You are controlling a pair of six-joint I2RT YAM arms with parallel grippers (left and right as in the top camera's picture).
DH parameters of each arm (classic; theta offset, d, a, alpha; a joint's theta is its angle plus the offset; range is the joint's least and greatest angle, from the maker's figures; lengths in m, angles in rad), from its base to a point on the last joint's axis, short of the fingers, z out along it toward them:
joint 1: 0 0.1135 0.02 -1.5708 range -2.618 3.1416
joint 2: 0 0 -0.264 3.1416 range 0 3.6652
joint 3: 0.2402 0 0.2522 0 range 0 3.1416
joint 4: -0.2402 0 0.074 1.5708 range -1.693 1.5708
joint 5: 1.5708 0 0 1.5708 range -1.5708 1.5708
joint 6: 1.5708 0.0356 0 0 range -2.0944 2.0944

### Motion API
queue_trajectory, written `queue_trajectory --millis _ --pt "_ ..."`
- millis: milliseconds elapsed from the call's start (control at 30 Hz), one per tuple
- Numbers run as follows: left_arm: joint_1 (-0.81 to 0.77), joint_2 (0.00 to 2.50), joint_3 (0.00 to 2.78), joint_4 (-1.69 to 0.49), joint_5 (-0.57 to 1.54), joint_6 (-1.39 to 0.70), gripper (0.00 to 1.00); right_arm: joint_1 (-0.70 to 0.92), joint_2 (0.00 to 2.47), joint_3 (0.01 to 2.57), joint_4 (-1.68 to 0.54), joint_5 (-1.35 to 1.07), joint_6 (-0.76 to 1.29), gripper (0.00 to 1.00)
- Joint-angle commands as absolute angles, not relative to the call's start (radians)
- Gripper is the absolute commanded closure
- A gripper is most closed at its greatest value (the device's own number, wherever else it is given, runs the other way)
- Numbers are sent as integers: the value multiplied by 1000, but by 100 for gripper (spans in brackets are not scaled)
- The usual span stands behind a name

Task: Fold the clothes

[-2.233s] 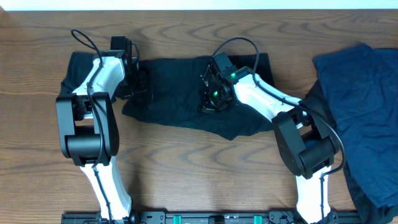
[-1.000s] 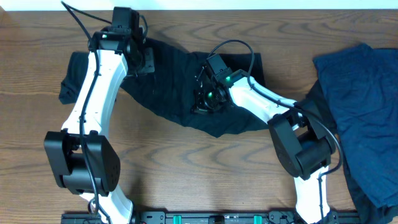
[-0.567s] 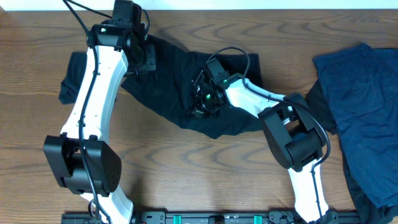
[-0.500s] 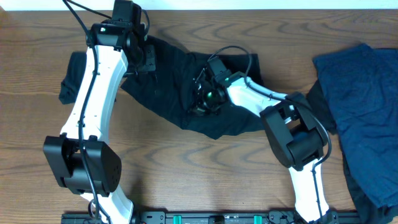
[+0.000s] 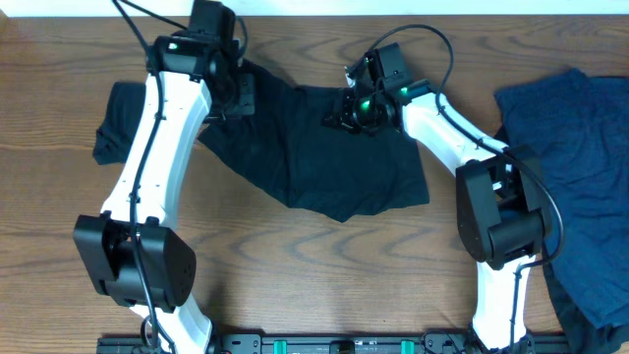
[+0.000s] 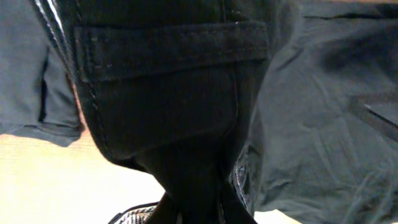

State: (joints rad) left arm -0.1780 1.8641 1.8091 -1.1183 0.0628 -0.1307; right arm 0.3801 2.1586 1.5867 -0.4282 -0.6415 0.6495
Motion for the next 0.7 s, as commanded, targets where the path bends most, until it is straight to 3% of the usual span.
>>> queue_trajectory --millis 0,433,667 --pt "-205 1827 1849 -1118 53 -141 94 412 2201 1589 -402 -617 643 96" --pt "-233 1827 1849 -1081 77 -221 94 492 2336 1589 -253 -600 657 99" --pt "-240 1827 1849 -1068 128 -240 94 459 2328 1628 -252 -727 641 99"
